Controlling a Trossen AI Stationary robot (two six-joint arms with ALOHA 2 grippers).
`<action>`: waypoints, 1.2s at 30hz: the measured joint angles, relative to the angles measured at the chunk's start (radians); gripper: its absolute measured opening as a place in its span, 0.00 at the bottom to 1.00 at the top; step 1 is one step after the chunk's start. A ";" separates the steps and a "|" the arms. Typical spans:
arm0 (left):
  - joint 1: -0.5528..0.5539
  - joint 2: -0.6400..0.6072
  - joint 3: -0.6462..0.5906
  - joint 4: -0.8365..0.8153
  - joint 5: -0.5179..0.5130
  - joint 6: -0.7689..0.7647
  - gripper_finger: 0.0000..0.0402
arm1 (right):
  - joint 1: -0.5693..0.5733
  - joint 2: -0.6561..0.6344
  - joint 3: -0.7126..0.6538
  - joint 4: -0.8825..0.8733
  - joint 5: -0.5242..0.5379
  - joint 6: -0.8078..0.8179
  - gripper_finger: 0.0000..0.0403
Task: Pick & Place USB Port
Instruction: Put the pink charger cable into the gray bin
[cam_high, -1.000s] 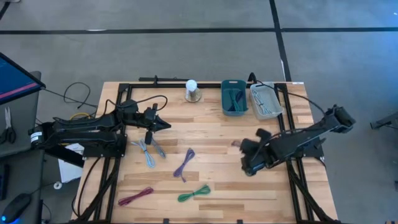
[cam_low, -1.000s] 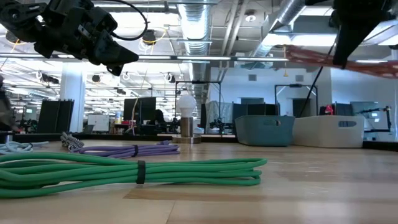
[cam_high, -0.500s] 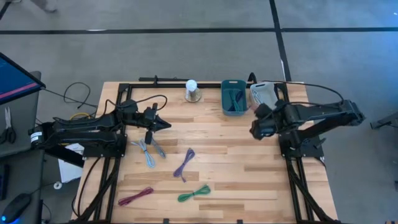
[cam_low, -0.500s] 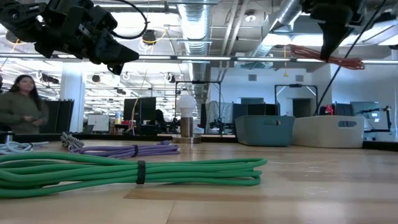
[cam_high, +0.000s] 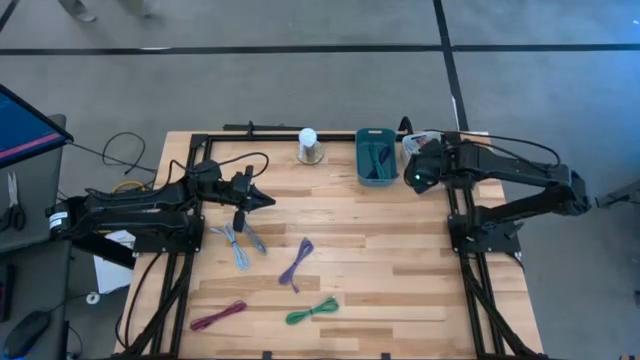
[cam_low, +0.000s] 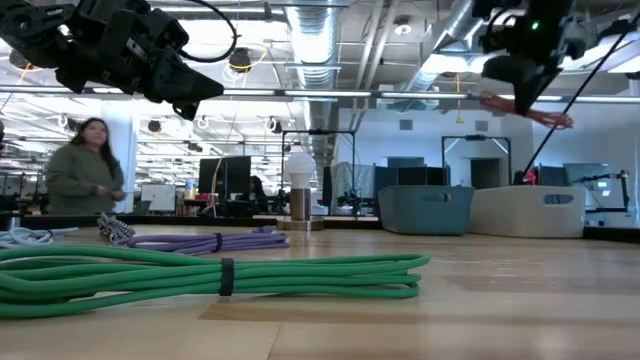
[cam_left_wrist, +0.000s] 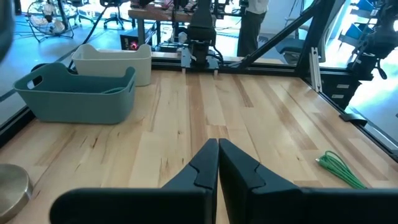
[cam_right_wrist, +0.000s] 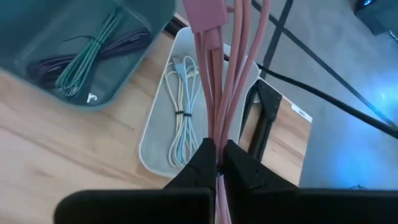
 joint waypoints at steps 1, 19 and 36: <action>0.000 0.000 0.000 0.000 0.000 0.000 0.03 | -0.024 0.000 -0.013 0.030 -0.003 -0.024 0.00; 0.000 0.000 0.000 0.000 0.000 0.000 0.03 | -0.358 0.001 -0.254 0.410 -0.168 -0.265 0.00; 0.000 0.000 0.000 0.002 0.000 0.000 0.03 | -0.522 0.008 -0.406 0.659 -0.282 -0.340 0.00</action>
